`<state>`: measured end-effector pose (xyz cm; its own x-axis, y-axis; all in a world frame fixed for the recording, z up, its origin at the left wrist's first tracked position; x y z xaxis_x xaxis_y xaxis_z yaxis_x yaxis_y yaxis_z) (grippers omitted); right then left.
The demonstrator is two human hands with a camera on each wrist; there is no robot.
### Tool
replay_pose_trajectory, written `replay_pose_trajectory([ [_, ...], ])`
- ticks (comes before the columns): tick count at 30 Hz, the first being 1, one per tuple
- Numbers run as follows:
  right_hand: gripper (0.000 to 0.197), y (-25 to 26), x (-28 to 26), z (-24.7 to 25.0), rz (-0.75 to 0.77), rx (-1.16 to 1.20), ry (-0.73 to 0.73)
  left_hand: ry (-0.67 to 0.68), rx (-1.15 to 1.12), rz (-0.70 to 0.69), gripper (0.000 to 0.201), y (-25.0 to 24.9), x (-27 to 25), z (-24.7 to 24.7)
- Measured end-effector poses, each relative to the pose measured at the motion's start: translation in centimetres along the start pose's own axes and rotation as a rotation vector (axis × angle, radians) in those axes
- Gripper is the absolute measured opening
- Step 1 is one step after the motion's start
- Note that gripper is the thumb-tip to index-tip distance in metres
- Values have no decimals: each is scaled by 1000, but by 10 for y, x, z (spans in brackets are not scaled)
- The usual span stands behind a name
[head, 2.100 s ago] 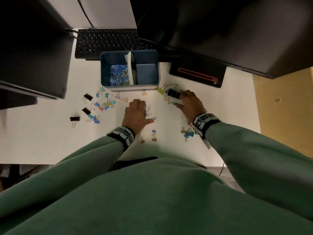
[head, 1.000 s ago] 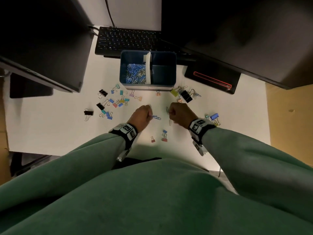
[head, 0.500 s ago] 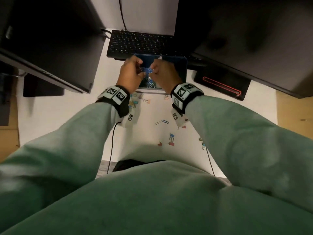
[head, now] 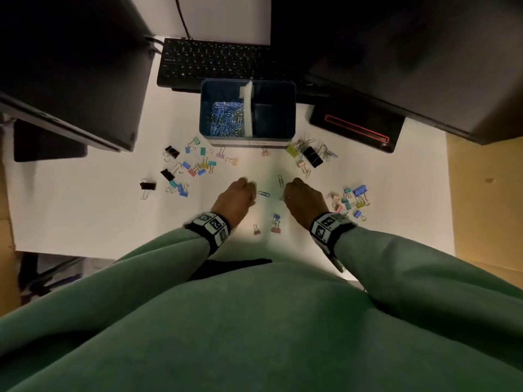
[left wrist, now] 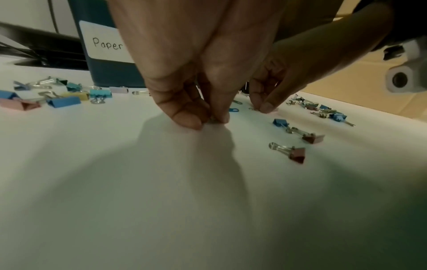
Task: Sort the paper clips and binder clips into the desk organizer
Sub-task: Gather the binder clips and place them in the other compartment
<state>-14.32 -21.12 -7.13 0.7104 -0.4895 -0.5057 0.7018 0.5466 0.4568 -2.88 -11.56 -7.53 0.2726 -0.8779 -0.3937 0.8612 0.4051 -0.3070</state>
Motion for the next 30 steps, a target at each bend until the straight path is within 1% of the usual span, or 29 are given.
replay_pose_trajectory([
  [2, 17, -3, 4, -2, -4, 15, 16, 6, 37, -3, 11, 1, 1, -1],
  [3, 17, -5, 5, 0, -8, 27, 25, 9, 31, -26, 11, -2, 2, 0],
  [5, 18, -11, 9, 7, -39, 96, 22, 19, -37, -77, 6, -12, 4, 2],
  [6, 17, -15, 12, 13, -55, 145, -4, 11, -62, -86, 4, -17, 5, 5],
  [9, 13, -20, 18, 25, -79, 241, -54, -44, -57, -68, 20, -23, 11, 10],
  [11, 15, -18, 21, 28, -85, 264, -79, -34, 31, -93, 22, -26, 14, 6],
  [14, 17, -7, 31, 27, -67, 225, -107, -18, 102, -96, 19, -27, 15, 3],
  [17, 29, 8, 40, 22, -57, 183, -129, 6, 118, -88, 26, -26, 15, 2],
  [19, 30, 13, 43, 17, -59, 144, -119, -1, 78, -76, 25, -23, 14, 5],
  [21, 24, 16, 42, 15, -47, 90, -104, -1, 29, -60, 23, -20, 11, 7],
  [23, 23, 15, 42, 14, -17, 90, -104, -11, -12, -43, 18, -19, 8, 11],
  [25, 26, 11, 42, 11, -3, 106, -70, -23, -65, -31, 13, -17, 6, 16],
  [26, 26, 8, 42, 9, -13, 127, -46, -32, -98, -20, 11, -16, 6, 19],
  [28, 21, 3, 38, 15, -48, 256, -21, -87, -185, 10, 7, -11, 7, 31],
  [30, 11, 13, 33, 35, -20, 483, -40, -191, -277, 50, 3, -4, 8, 59],
])
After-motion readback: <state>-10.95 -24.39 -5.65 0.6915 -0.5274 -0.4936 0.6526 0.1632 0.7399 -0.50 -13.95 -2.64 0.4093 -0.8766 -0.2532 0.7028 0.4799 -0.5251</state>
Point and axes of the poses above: each hand's wrist, its own x-axis towards the middle knuckle, its own z-axis out of the back of the hand, y = z × x, the point moved 9 cm from there along x, towards the middle knuckle, and after that the axes turned 10 degrees about x, right-handed, at the moved point
